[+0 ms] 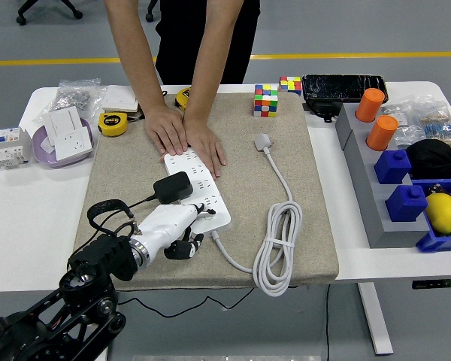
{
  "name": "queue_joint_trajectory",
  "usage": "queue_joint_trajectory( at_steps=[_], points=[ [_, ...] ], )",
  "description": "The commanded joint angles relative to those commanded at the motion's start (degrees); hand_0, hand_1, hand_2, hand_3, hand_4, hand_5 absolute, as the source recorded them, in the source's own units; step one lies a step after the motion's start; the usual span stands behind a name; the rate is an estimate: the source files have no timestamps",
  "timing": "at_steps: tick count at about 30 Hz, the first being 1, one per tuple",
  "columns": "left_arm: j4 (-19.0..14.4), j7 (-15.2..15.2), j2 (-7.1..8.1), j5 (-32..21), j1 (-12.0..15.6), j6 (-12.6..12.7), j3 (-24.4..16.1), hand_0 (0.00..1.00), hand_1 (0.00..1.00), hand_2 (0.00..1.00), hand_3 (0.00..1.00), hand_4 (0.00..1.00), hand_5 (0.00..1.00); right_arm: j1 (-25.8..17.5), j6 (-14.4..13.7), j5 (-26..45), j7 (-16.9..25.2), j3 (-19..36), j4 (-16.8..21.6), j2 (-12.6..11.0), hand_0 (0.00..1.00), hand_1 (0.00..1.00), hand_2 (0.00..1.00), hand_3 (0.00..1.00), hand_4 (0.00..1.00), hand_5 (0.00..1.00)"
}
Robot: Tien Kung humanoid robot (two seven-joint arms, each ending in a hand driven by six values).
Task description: Pick up the plug,place it near the board,insert it into the board,press the button
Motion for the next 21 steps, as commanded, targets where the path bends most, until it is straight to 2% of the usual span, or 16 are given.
queue_joint_trajectory(
  at_steps=[7,21],
  points=[
    [-0.96,0.45,0.36,0.00,0.26,-0.66,-0.40,0.148,0.026,0.158,0.753,0.480,0.002,-0.10,0.00,0.04,-0.01,-0.10,0.00,-0.01,0.877,0.728,0.718,0.721,0.998,0.680],
    [0.09,0.10,0.23,0.00,0.42,-0.22,-0.23,0.149,0.026,0.158,0.755,0.478,0.002,-0.21,0.01,0.04,-0.02,-0.16,0.00,-0.03,0.878,0.727,0.719,0.722,0.998,0.680]
  ],
)
